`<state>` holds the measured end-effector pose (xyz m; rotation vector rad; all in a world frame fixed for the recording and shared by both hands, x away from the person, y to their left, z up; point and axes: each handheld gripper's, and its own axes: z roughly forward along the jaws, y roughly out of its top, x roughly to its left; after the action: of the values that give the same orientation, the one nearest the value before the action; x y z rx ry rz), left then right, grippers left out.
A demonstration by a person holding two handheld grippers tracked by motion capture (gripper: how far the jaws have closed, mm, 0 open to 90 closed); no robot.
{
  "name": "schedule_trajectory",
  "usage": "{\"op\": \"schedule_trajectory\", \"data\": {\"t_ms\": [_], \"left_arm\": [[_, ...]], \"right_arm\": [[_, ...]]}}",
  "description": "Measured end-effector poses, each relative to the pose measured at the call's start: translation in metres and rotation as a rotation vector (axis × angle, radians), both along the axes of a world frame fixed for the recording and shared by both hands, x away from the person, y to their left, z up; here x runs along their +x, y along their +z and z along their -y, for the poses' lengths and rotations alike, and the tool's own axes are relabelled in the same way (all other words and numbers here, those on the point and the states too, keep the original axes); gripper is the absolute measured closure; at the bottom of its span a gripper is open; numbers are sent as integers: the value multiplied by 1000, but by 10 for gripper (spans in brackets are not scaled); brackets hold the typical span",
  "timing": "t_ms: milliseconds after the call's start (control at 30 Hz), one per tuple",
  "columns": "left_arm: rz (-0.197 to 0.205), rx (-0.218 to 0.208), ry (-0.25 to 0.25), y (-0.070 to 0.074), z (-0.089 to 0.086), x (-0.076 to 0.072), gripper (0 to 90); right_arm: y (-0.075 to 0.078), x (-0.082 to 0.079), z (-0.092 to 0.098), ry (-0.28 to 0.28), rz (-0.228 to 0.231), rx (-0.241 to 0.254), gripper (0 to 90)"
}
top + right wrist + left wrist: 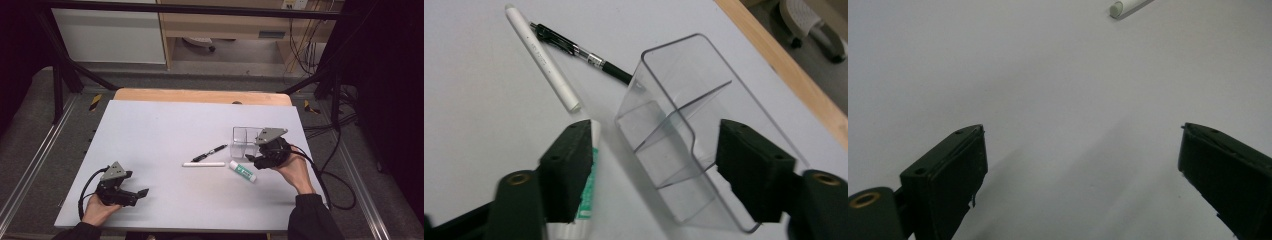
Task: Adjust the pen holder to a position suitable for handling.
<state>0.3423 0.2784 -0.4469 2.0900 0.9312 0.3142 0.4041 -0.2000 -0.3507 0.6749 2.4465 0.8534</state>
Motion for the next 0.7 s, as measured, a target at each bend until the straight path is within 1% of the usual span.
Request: {"op": "schedule_trajectory", "data": {"t_ms": [33,100,133,167,233,300,333,367,400,433,533,567,600,633,667,700], "left_arm": [[-1,0,1,0,0,0,54],[-5,-1,2,0,1,0,54],[-6,-1,2,0,1,0,54],[-8,0,1,0,1,0,54],[-11,-1,1,1,1,0,53],[-12,-3,0,1,1,0,53],[-14,-4,0,1,2,0,54],[-15,-4,1,1,2,0,53],[-17,-3,1,1,3,0,53],[-18,-4,0,1,3,0,53],[-19,-3,-3,3,4,0,53],[-22,-6,-1,3,5,0,53],[-21,-7,-4,3,5,0,53],[-23,-9,-4,4,6,0,53],[-21,-5,-8,4,7,1,53],[-23,-6,-10,5,8,1,53]], "right_arm": [[-2,-3,1,-14,-16,19,267],[-6,-8,3,-36,-43,36,209],[-11,-13,5,-63,-54,49,161],[-11,-13,5,-63,-54,49,161],[-16,-16,8,-86,-66,63,111],[-22,-20,11,-111,-82,88,81],[-25,-22,12,-122,-85,92,65],[-29,-24,13,-131,-86,97,56],[-37,-27,16,-150,-96,114,32],[-37,-27,16,-150,-96,114,32],[-47,-30,20,-171,-104,138,19],[-53,-32,23,-189,-110,166,15],[-53,-32,23,-189,-110,166,15],[-56,-33,25,-197,-117,188,16],[-62,-35,29,-200,-129,217,20],[-62,-35,29,-200,-129,217,20]]}}
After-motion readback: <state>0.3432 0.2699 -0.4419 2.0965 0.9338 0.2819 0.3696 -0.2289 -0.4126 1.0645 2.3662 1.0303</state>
